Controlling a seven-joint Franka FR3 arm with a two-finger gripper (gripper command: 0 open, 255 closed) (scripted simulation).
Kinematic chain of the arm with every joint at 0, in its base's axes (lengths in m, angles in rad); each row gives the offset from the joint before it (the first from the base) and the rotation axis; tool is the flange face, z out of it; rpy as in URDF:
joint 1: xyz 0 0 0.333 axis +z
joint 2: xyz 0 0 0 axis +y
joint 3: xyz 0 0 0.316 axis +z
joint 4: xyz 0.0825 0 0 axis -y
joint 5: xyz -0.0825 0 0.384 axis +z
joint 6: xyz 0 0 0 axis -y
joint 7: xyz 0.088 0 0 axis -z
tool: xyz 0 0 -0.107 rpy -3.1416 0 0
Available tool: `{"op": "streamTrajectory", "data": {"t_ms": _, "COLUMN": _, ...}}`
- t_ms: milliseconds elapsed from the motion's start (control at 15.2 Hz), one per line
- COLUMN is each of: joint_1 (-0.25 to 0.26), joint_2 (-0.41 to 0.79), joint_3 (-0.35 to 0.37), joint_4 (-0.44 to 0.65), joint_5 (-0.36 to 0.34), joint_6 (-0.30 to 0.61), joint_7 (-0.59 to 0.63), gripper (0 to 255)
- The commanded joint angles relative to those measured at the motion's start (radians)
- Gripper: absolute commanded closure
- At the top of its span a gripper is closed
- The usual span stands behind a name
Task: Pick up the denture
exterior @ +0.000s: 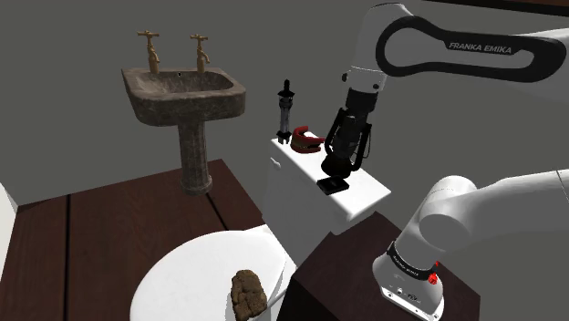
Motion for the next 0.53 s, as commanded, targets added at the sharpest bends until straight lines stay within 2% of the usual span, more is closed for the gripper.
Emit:
{"op": "streamTrajectory", "data": {"t_ms": 0, "joint_1": 0.0, "joint_2": 0.0, "joint_3": 0.0, "joint_4": 0.0, "joint_5": 0.0, "joint_6": 0.0, "joint_7": 0.0, "gripper": 0}}
{"op": "streamTrajectory", "data": {"t_ms": 462, "joint_1": -0.036, "joint_2": 0.228, "joint_3": -0.079, "joint_4": 0.064, "joint_5": -0.03, "joint_6": 0.175, "joint_7": -0.099, "gripper": 0}}
